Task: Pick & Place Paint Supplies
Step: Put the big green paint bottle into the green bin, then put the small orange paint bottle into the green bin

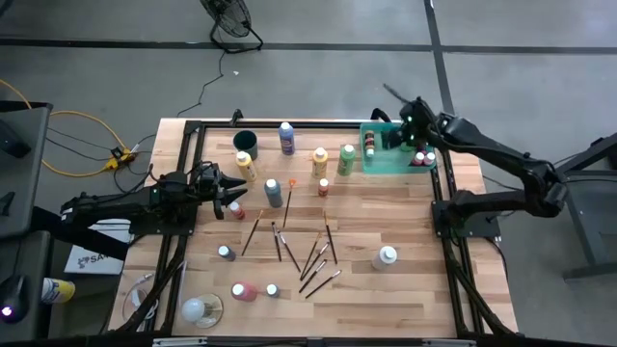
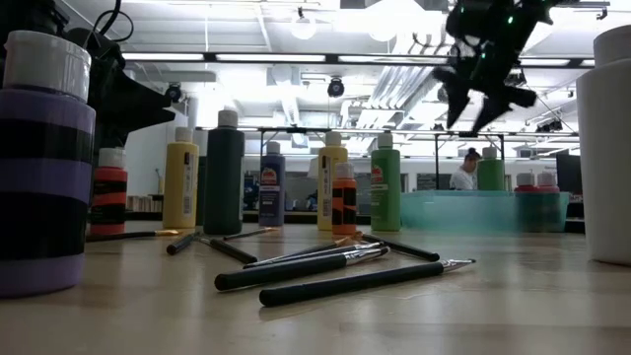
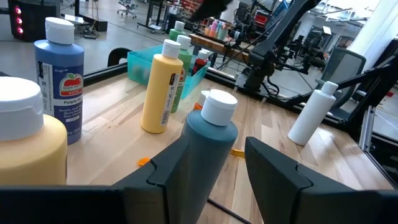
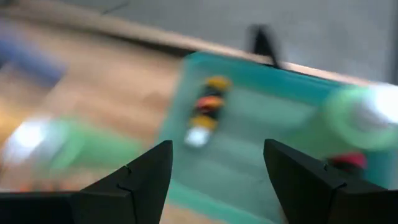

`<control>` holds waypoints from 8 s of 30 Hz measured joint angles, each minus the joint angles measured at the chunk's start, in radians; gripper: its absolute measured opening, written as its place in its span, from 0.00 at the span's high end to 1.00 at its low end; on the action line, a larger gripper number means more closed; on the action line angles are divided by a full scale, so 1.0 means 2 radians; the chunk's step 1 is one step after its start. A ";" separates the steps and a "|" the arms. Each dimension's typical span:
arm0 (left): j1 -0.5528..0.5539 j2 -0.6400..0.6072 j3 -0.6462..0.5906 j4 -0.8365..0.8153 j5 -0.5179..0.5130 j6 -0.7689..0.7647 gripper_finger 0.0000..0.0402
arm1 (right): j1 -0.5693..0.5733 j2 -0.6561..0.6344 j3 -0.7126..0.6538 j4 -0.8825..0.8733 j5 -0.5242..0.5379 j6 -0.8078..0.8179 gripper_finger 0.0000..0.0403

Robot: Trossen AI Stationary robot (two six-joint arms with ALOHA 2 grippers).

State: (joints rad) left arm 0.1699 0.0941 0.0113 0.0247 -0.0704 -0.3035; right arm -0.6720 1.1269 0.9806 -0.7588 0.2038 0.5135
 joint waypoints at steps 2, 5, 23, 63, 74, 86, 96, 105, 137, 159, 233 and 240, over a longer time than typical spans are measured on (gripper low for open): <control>0.000 0.000 0.000 0.000 0.000 0.000 0.62 | 0.029 -0.007 0.000 0.002 -0.011 -0.064 0.39; 0.000 0.000 0.000 0.000 0.000 0.000 0.62 | 0.072 -0.014 0.000 0.011 -0.013 -0.169 0.39; 0.000 0.000 0.000 0.000 0.000 0.000 0.62 | 0.173 -0.002 -0.107 0.280 -0.008 -0.193 0.16; 0.000 0.000 0.000 0.000 0.000 0.000 0.62 | 0.174 0.135 -0.122 0.435 0.087 -0.064 0.70; 0.000 0.000 0.000 0.000 0.000 0.000 0.62 | 0.174 0.123 -0.122 0.429 0.104 0.008 0.70; 0.000 0.000 0.000 0.000 0.000 0.000 0.62 | 0.176 0.049 -0.021 0.232 0.214 0.032 0.71; 0.000 0.000 0.000 0.000 0.000 0.000 0.62 | 0.176 -0.010 -0.018 0.027 0.307 0.195 0.71; 0.000 0.000 0.000 0.000 0.000 0.000 0.62 | 0.161 -0.034 -0.089 0.004 0.342 0.285 0.70; 0.000 0.000 0.000 0.000 0.001 0.000 0.62 | 0.118 0.002 -0.115 -0.051 0.332 0.321 0.69; 0.000 0.000 0.000 0.000 0.002 0.000 0.62 | 0.119 0.002 -0.114 -0.047 0.305 0.321 0.68; 0.000 0.000 0.000 0.000 0.002 0.000 0.62 | 0.341 -0.191 -0.115 -0.132 0.082 0.264 0.36; 0.000 0.000 0.000 0.000 0.001 0.000 0.62 | 0.415 -0.176 -0.115 -0.029 0.079 0.219 0.37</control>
State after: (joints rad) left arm 0.1699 0.0940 0.0113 0.0246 -0.0675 -0.3035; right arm 0.1573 0.7759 0.7503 -0.8175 0.3616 0.9509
